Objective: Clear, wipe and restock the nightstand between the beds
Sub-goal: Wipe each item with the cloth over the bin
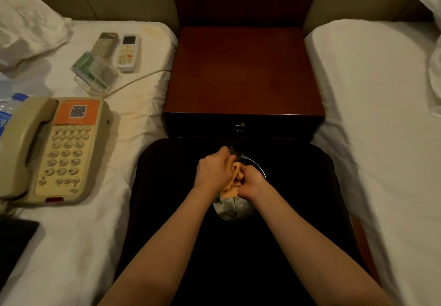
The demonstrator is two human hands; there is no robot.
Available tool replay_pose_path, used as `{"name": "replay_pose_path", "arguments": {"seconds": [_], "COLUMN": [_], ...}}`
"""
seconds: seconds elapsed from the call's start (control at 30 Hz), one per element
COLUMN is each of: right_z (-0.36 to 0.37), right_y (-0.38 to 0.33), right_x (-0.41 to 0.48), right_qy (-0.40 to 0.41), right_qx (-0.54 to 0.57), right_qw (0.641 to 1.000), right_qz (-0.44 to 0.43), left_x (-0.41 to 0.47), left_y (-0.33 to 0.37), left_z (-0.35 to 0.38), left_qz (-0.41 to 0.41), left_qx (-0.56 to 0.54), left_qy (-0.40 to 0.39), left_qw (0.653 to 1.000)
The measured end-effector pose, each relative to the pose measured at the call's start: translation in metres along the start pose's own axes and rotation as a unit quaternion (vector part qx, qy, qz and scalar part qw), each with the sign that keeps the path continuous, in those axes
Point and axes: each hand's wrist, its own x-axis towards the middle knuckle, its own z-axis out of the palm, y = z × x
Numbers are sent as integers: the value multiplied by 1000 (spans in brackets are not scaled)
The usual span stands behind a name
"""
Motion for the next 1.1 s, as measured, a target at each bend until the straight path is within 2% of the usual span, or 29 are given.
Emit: {"name": "replay_pose_path", "arguments": {"seconds": [0.1,0.2,0.3,0.37,0.43,0.57,0.63,0.67,0.77,0.83,0.9,0.97,1.1], "right_z": [-6,-8,-9,-10,-11,-4,-2,0,4,8,15,26,51], "right_y": [-8,-17,-26,-31,-34,-35,-39,-42,-51,-55,-58,-61,-70], "right_x": [1,-3,-8,-11,-10,-4,-3,-5,-11,-14,-17,-19,-24], "right_qy": [9,17,-14,-56,-87,-56,-43,-44,-77,-107,-133,-153,-178], "right_qx": [49,68,56,31,-17,-124,-180,-211,-256,-257,-252,-253,-256], "right_qw": [999,998,998,998,996,988,978,971,959,957,956,953,947], "right_qz": [-12,-3,-7,-11,-33,-78,-94,-102,-99,-83,-73,-72,-72], "left_x": [-2,0,3,6,11,18,16,16,15,21,31,38,43], "left_y": [5,6,3,-1,-3,-13,-15,-17,-14,-11,-15,-22,-26], "left_z": [3,2,-1,-6,-13,-24,-31,-33,-50,-64,-73,-80,-99], "left_qz": [98,173,230,305,347,379,355,325,189,52,-64,-90,-66], "left_qx": [113,218,260,254,266,290,264,225,53,-68,-155,-192,-208], "left_qy": [-26,-31,-46,9,26,24,25,37,99,142,116,86,72], "left_qw": [988,960,937,918,899,879,897,918,976,986,979,974,973]}}
